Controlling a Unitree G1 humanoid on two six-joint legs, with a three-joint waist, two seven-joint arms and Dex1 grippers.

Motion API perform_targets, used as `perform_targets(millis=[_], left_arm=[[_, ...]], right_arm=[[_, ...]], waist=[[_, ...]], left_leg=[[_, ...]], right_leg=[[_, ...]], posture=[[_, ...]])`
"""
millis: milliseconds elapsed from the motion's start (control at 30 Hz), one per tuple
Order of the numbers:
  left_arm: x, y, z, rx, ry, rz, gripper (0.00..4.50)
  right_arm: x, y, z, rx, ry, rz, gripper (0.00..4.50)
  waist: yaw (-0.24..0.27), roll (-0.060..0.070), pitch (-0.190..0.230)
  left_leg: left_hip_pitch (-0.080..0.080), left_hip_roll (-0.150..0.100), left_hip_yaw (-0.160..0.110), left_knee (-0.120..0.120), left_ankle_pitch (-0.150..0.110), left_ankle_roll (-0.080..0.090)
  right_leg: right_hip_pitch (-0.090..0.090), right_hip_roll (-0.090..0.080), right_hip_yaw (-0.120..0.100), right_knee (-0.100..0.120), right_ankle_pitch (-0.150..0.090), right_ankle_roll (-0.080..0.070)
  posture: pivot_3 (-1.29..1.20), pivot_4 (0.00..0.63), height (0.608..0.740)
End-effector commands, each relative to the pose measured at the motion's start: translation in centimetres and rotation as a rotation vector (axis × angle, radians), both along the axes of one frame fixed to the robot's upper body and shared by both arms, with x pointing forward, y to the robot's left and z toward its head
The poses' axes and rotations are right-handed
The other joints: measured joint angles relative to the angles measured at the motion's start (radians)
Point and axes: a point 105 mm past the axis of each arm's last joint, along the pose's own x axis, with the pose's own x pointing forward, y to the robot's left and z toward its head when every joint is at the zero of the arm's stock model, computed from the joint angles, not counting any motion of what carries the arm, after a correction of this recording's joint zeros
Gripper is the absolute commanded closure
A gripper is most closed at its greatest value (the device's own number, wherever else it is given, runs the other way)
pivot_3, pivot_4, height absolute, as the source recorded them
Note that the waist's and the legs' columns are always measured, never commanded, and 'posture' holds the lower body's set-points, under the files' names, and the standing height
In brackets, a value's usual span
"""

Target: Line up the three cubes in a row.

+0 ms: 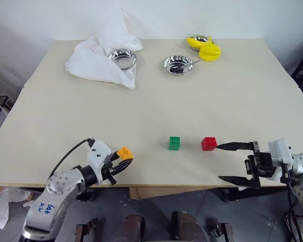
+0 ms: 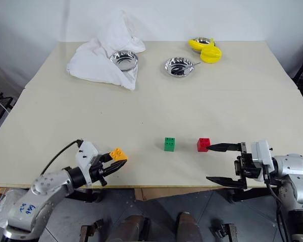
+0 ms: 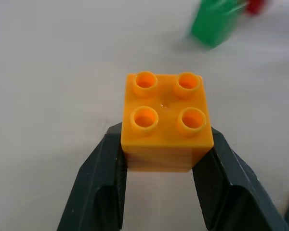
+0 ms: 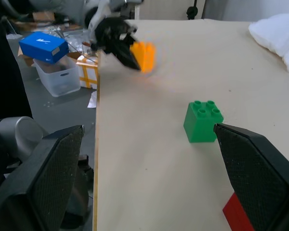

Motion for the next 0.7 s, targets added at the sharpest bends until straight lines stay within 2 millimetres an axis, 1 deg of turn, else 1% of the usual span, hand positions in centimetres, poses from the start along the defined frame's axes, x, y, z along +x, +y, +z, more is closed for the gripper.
perform_targets(millis=[33, 133, 233, 367, 500, 600, 700], left_arm=[[0.4, 0.3, 0.0, 0.104, -0.070, -0.202, 3.00], [2.6, 0.7, 0.2, 0.152, -0.102, -0.276, 3.00], [4.8, 0.4, 0.3, 0.213, -0.115, -0.371, 3.00], [7.0, -0.6, 0.6, 0.199, -0.126, -0.412, 3.00], [8.2, -1.8, 0.6, 0.191, -0.105, -0.477, 3.00], [8.4, -2.4, 0.5, 0.191, -0.090, -0.530, 3.00], [9.1, -2.8, 0.3, 0.208, -0.091, -0.533, 3.00]], right_arm=[[-0.2, -1.2, 1.4, -0.035, -0.052, 0.002, 0.00], [-0.3, -2.0, 1.8, -0.054, -0.055, -0.021, 0.00], [-0.7, -2.8, 2.0, -0.069, -0.059, -0.053, 0.00], [-1.2, -2.9, 2.0, -0.061, -0.058, -0.085, 0.00], [-1.7, -2.6, 1.7, -0.052, -0.046, -0.095, 0.00], [-1.9, -2.5, 1.7, -0.051, -0.043, -0.098, 0.00], [-2.0, -2.4, 1.7, -0.049, -0.042, -0.101, 0.00]], waist=[[-0.003, 0.001, 0.000], [-0.006, 0.001, 0.000], [0.001, 0.001, 0.000], [-0.004, 0.001, 0.000], [-0.010, 0.001, 0.000], [-0.009, 0.000, 0.000], [-0.008, 0.000, 0.000]], left_leg=[[0.000, 0.000, 0.000, 0.000, 0.000, 0.000], [0.000, 0.000, 0.000, -0.001, 0.000, 0.000], [-0.001, 0.000, -0.001, 0.000, 0.000, 0.000], [-0.001, -0.001, 0.000, 0.000, 0.000, 0.001], [-0.002, -0.001, 0.002, 0.000, -0.001, 0.001], [-0.002, -0.001, 0.003, 0.000, -0.001, 0.001], [-0.002, -0.001, 0.003, 0.002, -0.001, 0.001]], right_leg=[[0.000, 0.000, -0.001, 0.000, 0.000, 0.000], [0.000, 0.000, -0.001, -0.001, 0.000, 0.000], [-0.001, 0.000, -0.002, 0.000, 0.000, 0.000], [-0.001, 0.000, -0.004, 0.000, 0.000, 0.000], [-0.003, 0.000, -0.005, 0.001, 0.001, 0.001], [-0.004, 0.001, -0.005, 0.001, 0.001, 0.001], [-0.003, 0.001, -0.005, 0.002, 0.001, 0.002]], posture=[[0.00, 0.150, 0.740], [0.00, 0.150, 0.740], [0.00, 0.150, 0.740], [0.00, 0.150, 0.740], [0.00, 0.150, 0.740], [0.00, 0.150, 0.740], [0.00, 0.150, 0.740]])
